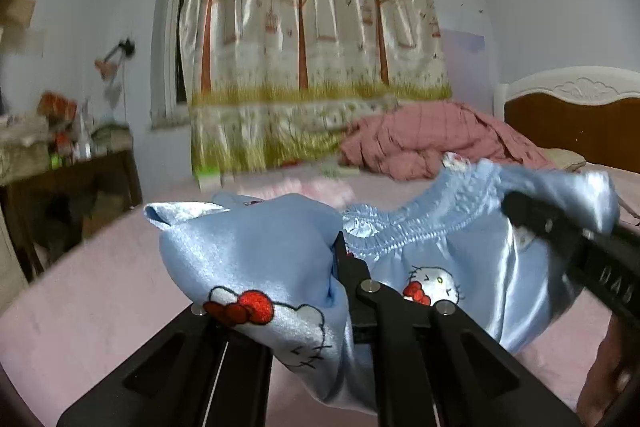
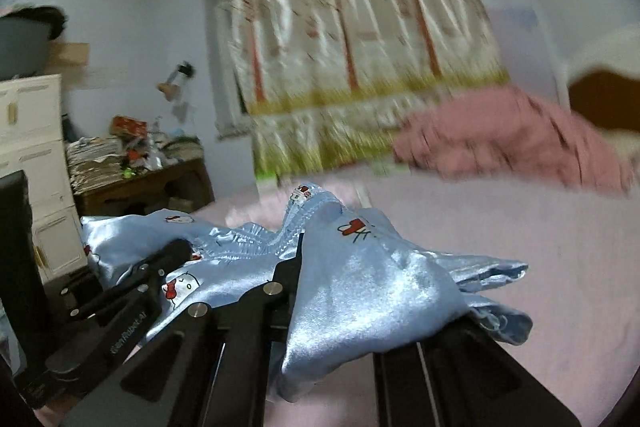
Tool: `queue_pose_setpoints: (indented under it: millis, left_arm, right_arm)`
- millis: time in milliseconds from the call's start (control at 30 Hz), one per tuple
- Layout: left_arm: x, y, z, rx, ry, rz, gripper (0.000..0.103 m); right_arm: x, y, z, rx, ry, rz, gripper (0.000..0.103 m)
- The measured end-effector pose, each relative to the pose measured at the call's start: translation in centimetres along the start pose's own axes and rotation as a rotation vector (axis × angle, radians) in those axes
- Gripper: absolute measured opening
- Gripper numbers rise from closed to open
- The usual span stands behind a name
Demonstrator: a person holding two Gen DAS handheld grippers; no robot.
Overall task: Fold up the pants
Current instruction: 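Lift the pants with both grippers and carry them onto the clothes stack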
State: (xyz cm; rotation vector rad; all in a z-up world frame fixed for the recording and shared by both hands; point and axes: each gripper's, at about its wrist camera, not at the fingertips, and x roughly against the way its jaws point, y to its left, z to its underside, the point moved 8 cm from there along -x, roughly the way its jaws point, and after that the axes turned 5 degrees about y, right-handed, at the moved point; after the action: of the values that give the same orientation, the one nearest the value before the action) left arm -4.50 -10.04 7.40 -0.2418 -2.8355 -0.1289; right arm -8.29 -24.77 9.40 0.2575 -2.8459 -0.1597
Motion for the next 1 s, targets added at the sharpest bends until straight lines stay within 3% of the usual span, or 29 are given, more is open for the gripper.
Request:
queue_pose_setpoints:
  millis: [200, 467, 567, 667, 767, 833, 867, 1000]
  left_arm:
    - [-4.5, 3.5, -5.3, -0.06, -0.08, -0.063, 0.006]
    - [-17.1, 9.1, -12.5, -0.077, -0.147, -0.107, 0.006]
    - [-23.5, 11.2, -13.6, -0.054, -0.101, -0.072, 0.006]
    - [-28.7, 13.8, -12.4, 0.03, -0.038, -0.02, 0.007]
    - [-31.9, 15.8, -9.3, 0.135, 0.018, 0.012, 0.007]
    - [-33.1, 16.0, -8.4, 0.108, 0.071, -0.025, 0.007]
    - [-32.8, 15.9, -8.4, 0.12, 0.056, -0.022, 0.007]
    - [-32.9, 15.8, -8.1, 0.102, 0.06, -0.025, 0.007]
  right_arm:
    - [-4.7, 2.8, -7.0, 0.076, -0.095, -0.041, 0.008]
    - [-20.3, 3.6, -14.4, 0.103, -0.159, -0.012, 0.008]
    - [-25.9, 3.1, -16.1, 0.074, -0.159, -0.017, 0.008]
    - [-32.6, 1.8, -15.7, -0.011, -0.102, -0.033, 0.008]
    - [-37.9, 1.4, -12.1, -0.023, -0.03, -0.052, 0.008]
    - [-40.6, 1.6, -9.7, -0.019, 0.026, -0.045, 0.008]
    - [-41.5, 2.0, -9.1, -0.01, 0.061, -0.044, 0.008]
    - [-42.1, 2.4, -8.1, 0.009, 0.073, -0.043, 0.008]
